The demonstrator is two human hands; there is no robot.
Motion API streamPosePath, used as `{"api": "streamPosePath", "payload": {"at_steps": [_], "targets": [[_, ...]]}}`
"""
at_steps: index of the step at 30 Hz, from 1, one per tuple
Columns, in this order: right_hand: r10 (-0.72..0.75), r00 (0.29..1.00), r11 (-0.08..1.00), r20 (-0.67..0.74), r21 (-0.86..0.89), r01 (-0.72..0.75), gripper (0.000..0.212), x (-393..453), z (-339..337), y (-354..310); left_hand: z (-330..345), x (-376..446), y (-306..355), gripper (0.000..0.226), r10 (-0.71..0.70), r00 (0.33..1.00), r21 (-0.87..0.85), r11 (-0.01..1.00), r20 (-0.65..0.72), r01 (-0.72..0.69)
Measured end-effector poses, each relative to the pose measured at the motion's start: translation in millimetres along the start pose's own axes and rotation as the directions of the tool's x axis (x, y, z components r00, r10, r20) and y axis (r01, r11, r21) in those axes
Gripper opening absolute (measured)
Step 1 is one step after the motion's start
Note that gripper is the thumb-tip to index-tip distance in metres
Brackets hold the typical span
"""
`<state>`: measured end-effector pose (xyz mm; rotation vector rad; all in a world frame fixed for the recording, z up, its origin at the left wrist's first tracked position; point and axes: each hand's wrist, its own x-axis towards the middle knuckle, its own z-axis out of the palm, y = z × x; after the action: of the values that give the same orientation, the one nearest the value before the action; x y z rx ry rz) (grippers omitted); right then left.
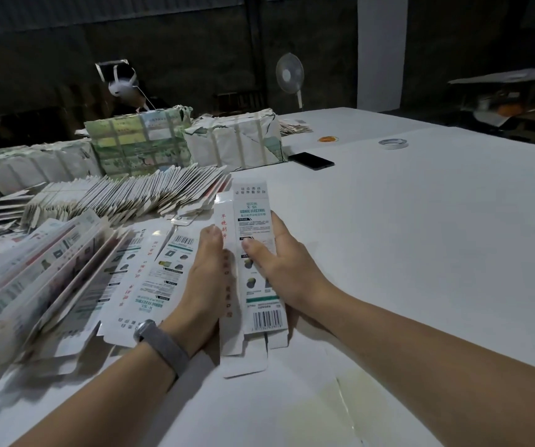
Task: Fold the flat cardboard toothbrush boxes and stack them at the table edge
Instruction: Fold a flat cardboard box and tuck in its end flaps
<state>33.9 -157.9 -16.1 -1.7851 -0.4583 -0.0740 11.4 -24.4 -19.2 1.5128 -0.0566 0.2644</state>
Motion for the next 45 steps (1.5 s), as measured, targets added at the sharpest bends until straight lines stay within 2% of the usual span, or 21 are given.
{"api": "streamPosePath", "payload": {"at_steps": [3, 10, 15, 19, 24, 26, 29, 32, 36, 37, 39, 41, 45], "targets": [[0.026, 1.000, 1.000, 0.005, 0.011, -0.026, 0.040, 1.2, -1.3, 2.3, -4.1, 2.6, -2.4, 0.047, 0.030, 0.995, 0.037, 0.999, 0.095, -0.033], [0.031, 0.999, 0.992, 0.044, 0.118, -0.036, 0.054, 3.5, -1.6, 7.4, -6.7, 5.7, -10.4, 0.042, 0.077, 0.970, 0.104, 0.989, 0.232, -0.103], [0.043, 0.994, 0.976, 0.098, 0.207, -0.063, 0.063, 5.8, -1.3, 9.8, -4.6, 4.5, -10.7, 0.052, 0.102, 0.963, 0.146, 0.979, 0.250, -0.141], [0.043, 0.993, 0.975, 0.107, 0.214, -0.066, 0.067, 6.8, -0.4, 11.1, -4.5, 4.6, -8.3, 0.061, 0.111, 0.958, 0.156, 0.975, 0.265, -0.156], [0.042, 0.993, 0.969, 0.109, 0.239, -0.068, 0.060, 6.3, -2.8, 9.5, -1.9, 3.7, -6.6, 0.066, 0.105, 0.958, 0.139, 0.979, 0.266, -0.146], [0.049, 0.992, 0.972, 0.115, 0.225, -0.074, 0.057, 5.4, -3.3, 6.9, -0.8, 2.5, -3.5, 0.062, 0.085, 0.960, 0.105, 0.988, 0.267, -0.117], [0.093, 0.985, 0.971, 0.144, 0.207, -0.122, 0.048, 3.1, -1.6, 6.2, 1.0, -0.3, 1.0, 0.054, -0.006, 0.963, -0.003, 1.000, 0.269, 0.008], [0.099, 0.982, 0.966, 0.160, 0.220, -0.133, 0.047, 2.3, -1.3, 5.4, 3.2, -4.0, 3.9, 0.052, -0.058, 0.962, -0.018, 0.998, 0.268, 0.065], [0.062, 0.982, 0.967, 0.181, 0.231, -0.104, 0.049, 2.4, 0.4, 1.0, 4.6, -7.1, 6.5, 0.051, -0.041, 0.950, 0.009, 0.999, 0.311, 0.040], [0.045, 0.981, 0.967, 0.187, 0.240, -0.090, 0.048, 1.8, 1.0, 0.0, 4.6, -7.2, 6.2, 0.058, -0.025, 0.952, 0.022, 1.000, 0.306, 0.019], [0.023, 0.981, 0.966, 0.192, 0.250, -0.072, 0.042, -0.3, 0.6, -2.4, 6.1, -5.8, 6.5, 0.074, 0.048, 0.953, 0.061, 0.996, 0.298, -0.069], [0.034, 0.982, 0.962, 0.186, 0.261, -0.083, 0.037, -2.8, -2.5, -3.6, 8.4, -4.9, 6.7, 0.074, 0.108, 0.957, 0.100, 0.985, 0.270, -0.139], [0.109, 0.977, 0.947, 0.183, 0.278, -0.158, 0.045, -4.6, -8.2, -1.2, 6.0, 1.2, 0.0, 0.073, 0.093, 0.977, 0.057, 0.993, 0.194, -0.106]]}}
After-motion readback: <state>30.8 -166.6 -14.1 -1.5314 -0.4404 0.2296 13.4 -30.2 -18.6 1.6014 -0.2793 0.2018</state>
